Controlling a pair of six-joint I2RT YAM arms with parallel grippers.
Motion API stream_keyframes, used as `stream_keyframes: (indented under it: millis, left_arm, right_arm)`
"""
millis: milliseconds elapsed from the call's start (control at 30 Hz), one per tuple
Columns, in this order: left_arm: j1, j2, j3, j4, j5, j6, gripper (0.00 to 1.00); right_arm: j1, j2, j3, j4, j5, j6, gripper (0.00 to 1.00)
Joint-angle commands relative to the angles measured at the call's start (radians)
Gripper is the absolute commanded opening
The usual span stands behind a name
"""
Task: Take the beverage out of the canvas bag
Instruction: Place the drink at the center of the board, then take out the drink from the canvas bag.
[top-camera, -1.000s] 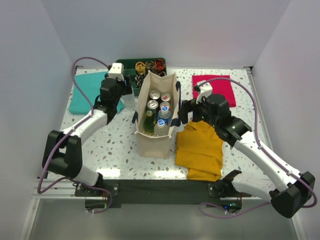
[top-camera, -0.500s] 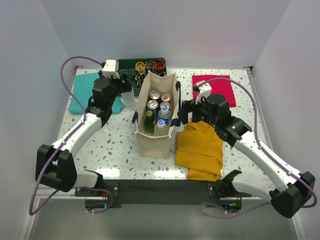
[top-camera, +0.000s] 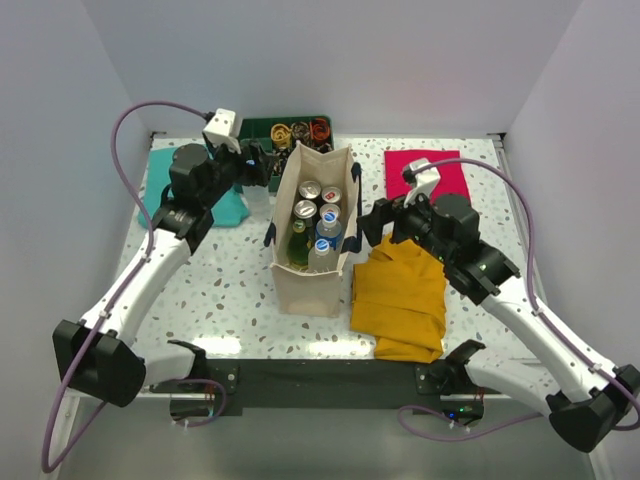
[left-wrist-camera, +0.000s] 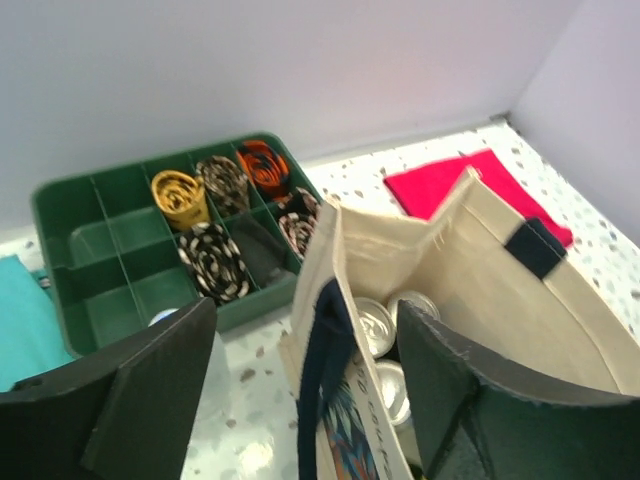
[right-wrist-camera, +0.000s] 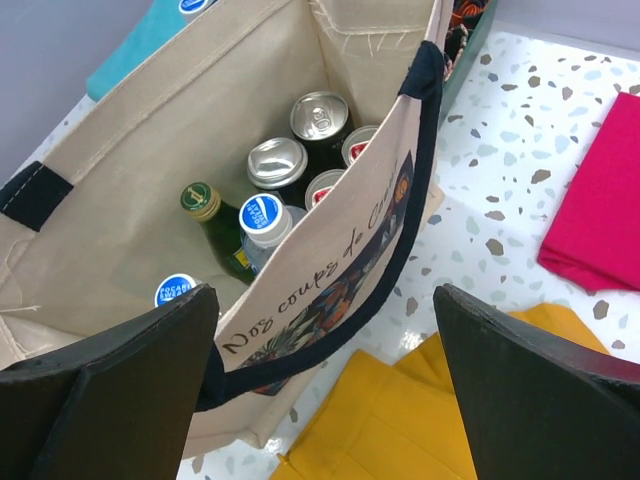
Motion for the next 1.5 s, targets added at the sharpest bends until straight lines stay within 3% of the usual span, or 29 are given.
stream_keyframes:
  millis: [0, 167, 333, 533, 600, 700, 1133, 1467]
  left_arm:
    - [-0.05, -0.048, 0.058, -0.127, 0.074, 0.006, 0.74]
    - [-0.13, -0.085, 0.072, -0.197, 0.031, 0.013, 0.8]
    - [-0.203, -0.12, 0.061, -0.24, 0.052, 0.006, 0.78]
    - [-0.239, -0.119, 0.046, -0.251, 0.143, 0.016, 0.77]
    - [-0.265, -0.097, 0.048, -0.259, 0.137, 0.026, 0.73]
    - [-0.305, -0.056, 0.067, -0.292, 0.12, 0.05, 0.75]
    - [-0.487, 0.12, 0.208, -0.417, -0.136, 0.125, 0.78]
    - [-0.513, 0.231, 0.276, -0.487, -0.235, 0.128, 0.82]
  right_arm:
    - [0.002, 0.015, 0.007, 0.054, -0.03, 0.022, 0.94]
    - [0.002, 0.063, 0.036, 0.024, -0.081, 0.02, 0.94]
    - [0.002, 0.103, 0.062, -0.018, -0.156, -0.007, 0.94]
    - [0.002, 0.08, 0.059, -0.03, -0.138, -0.003, 0.94]
    - [0.0, 0.069, 0.055, -0.031, -0.132, -0.001, 0.95]
    - [0.0, 0.054, 0.055, -0.042, -0.116, -0.001, 0.95]
    - [0.0, 0.032, 0.052, -0.076, -0.083, -0.02, 0.96]
    - [0.002, 0.017, 0.044, -0.076, -0.061, -0.024, 0.97]
